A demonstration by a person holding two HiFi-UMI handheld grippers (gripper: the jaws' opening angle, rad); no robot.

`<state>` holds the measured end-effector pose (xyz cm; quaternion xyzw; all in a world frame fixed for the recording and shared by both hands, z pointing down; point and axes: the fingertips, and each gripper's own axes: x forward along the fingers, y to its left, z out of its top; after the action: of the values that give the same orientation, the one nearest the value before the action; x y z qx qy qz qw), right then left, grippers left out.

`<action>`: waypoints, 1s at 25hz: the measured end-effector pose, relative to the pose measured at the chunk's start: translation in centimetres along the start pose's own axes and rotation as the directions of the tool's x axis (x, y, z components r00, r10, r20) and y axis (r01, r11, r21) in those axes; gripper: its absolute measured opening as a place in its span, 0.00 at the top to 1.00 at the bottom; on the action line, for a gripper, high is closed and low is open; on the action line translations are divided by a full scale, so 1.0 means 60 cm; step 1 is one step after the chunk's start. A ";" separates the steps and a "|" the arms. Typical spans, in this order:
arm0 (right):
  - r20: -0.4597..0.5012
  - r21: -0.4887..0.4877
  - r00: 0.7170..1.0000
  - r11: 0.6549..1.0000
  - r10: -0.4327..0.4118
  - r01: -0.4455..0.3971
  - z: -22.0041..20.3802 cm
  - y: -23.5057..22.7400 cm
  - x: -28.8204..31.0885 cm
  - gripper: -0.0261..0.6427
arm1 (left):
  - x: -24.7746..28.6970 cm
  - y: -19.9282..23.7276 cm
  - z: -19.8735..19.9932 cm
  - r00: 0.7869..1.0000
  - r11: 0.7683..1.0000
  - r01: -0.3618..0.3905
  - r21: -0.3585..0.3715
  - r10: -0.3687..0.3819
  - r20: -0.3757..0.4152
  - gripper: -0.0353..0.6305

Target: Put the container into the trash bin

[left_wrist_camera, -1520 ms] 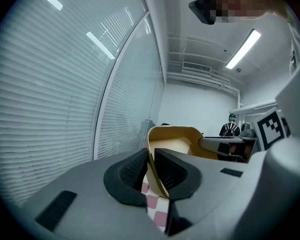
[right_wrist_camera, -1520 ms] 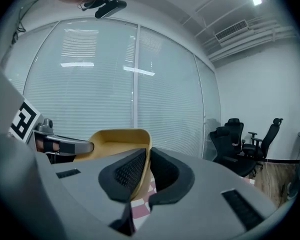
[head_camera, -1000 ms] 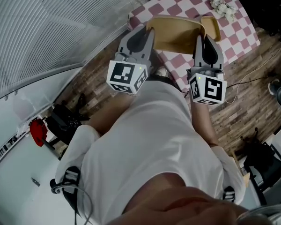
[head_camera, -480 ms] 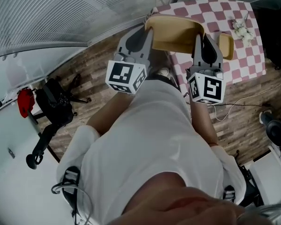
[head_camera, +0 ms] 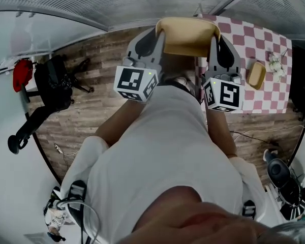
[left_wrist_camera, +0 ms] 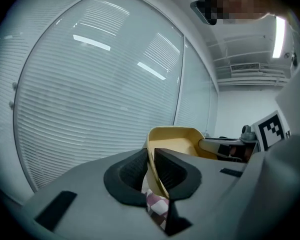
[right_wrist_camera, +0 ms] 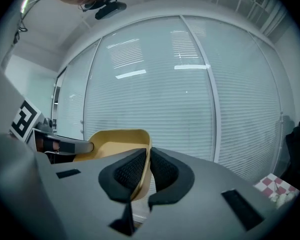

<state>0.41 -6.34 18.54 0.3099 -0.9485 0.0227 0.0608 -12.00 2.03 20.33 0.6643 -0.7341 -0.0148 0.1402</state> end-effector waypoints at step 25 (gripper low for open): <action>-0.032 -0.076 0.980 0.978 0.194 -0.196 0.023 0.243 0.200 0.89 | -0.089 0.282 0.030 0.984 0.981 -0.168 -0.095 0.174 0.050 0.85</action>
<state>-17.97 -1.68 18.67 0.2122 -0.9737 -0.0052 0.0822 -28.39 8.92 21.15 0.5910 -0.7908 -0.0549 0.1495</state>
